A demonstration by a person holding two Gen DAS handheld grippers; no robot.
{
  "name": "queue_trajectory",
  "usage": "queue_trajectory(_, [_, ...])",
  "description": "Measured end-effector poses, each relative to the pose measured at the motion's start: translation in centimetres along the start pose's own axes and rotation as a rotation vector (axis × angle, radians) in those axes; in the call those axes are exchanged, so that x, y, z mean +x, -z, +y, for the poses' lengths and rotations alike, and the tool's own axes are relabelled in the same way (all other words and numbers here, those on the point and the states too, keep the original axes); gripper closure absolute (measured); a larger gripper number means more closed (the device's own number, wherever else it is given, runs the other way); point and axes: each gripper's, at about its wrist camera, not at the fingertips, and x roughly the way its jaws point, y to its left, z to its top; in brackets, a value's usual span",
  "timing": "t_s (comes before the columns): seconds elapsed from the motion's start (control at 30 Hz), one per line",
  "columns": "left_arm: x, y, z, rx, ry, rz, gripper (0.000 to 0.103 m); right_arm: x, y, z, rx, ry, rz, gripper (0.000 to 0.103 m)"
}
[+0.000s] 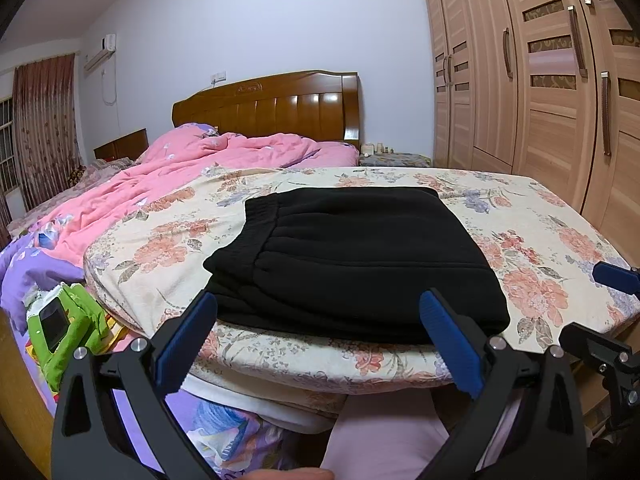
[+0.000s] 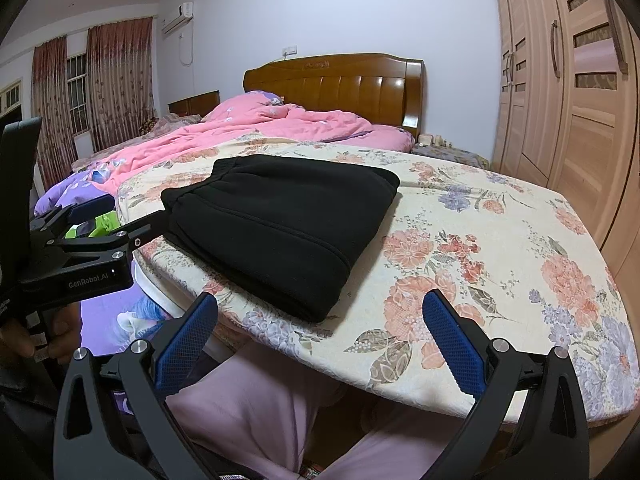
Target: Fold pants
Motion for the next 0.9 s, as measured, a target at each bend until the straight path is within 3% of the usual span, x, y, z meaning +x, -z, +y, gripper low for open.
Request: queue_trajectory(0.9, [0.42,0.03,0.42,-0.034,0.017,0.023,0.002,0.09,-0.02,-0.14,-0.001,-0.004,0.004,0.004])
